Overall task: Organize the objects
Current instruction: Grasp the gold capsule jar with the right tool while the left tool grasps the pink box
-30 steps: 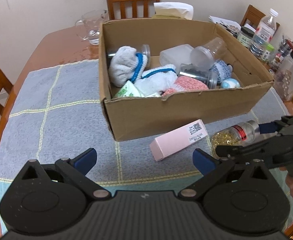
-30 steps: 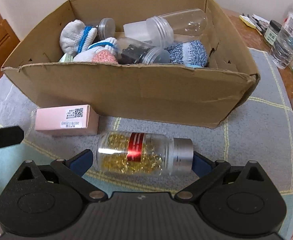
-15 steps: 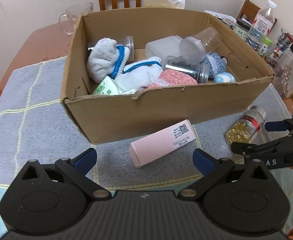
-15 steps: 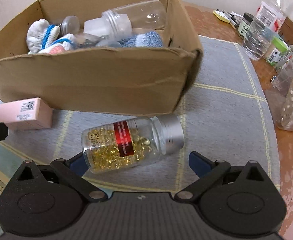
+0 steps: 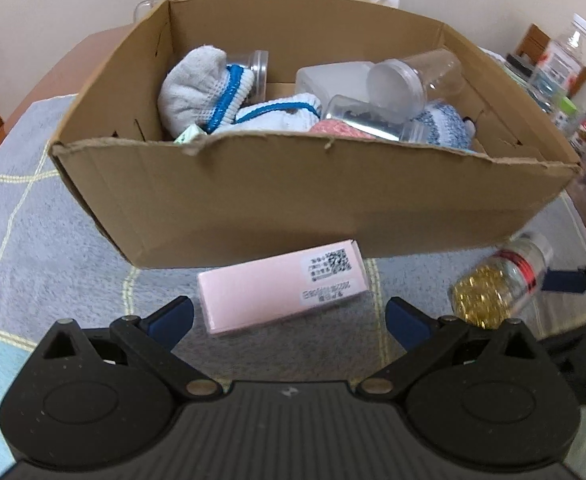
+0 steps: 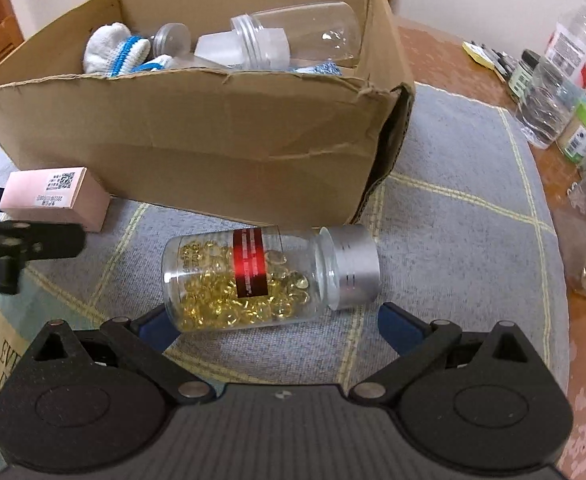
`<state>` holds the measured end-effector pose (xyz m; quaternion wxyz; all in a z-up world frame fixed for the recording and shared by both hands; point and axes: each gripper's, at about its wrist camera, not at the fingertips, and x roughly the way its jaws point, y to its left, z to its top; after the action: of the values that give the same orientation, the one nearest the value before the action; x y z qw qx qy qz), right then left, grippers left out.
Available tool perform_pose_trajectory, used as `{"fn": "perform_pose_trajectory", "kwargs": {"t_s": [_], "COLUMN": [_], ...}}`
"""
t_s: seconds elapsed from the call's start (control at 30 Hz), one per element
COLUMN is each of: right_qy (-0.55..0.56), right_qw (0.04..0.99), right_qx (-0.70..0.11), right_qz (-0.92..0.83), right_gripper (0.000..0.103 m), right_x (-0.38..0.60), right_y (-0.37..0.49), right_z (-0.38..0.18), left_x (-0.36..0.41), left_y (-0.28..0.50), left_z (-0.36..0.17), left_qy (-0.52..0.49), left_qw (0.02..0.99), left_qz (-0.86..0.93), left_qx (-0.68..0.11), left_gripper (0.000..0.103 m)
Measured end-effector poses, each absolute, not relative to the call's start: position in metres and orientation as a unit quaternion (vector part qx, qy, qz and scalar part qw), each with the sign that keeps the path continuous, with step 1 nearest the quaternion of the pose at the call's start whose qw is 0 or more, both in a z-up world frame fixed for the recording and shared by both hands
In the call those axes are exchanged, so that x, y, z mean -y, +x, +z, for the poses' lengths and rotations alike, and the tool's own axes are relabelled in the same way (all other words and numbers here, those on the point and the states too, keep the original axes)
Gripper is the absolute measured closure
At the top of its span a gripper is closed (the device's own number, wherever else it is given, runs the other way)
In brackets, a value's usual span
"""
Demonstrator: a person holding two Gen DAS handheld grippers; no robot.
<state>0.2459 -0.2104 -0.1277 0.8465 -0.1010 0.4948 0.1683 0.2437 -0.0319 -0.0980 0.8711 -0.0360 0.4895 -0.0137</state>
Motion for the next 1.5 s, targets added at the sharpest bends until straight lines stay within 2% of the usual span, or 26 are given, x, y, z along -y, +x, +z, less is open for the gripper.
{"fn": "perform_pose_trajectory", "kwargs": {"t_s": [0.57, 0.9, 1.07, 1.17, 1.3, 1.5], "right_qy": [-0.112, -0.118, -0.122, -0.125, -0.13, -0.123], "right_qw": [0.846, 0.851, 0.852, 0.851, 0.849, 0.845], "right_qx": [-0.485, -0.475, -0.472, -0.471, -0.474, -0.483], "right_qz": [0.192, 0.188, 0.192, 0.194, 0.194, 0.195], "right_gripper": [0.0, 0.0, 0.0, 0.0, 0.007, 0.007], "right_x": [0.212, 0.205, 0.204, 0.203, 0.202, 0.204], "right_y": [0.249, 0.256, 0.254, 0.254, 0.253, 0.255], "right_z": [-0.127, -0.124, -0.121, -0.12, -0.118, -0.112], "left_x": [0.009, 0.019, 0.014, 0.013, 0.012, 0.01], "left_y": [0.239, 0.245, 0.246, 0.247, 0.245, 0.242], "left_z": [-0.101, -0.101, -0.102, -0.103, -0.102, -0.093], "left_qy": [-0.02, -0.057, -0.076, -0.077, -0.073, -0.048], "left_qw": [0.872, 0.859, 0.859, 0.859, 0.86, 0.862], "left_qz": [0.052, 0.066, 0.066, 0.065, 0.062, 0.043], "left_qx": [-0.487, -0.504, -0.502, -0.502, -0.501, -0.503], "left_gripper": [0.001, 0.001, 0.008, 0.019, 0.02, 0.02]}}
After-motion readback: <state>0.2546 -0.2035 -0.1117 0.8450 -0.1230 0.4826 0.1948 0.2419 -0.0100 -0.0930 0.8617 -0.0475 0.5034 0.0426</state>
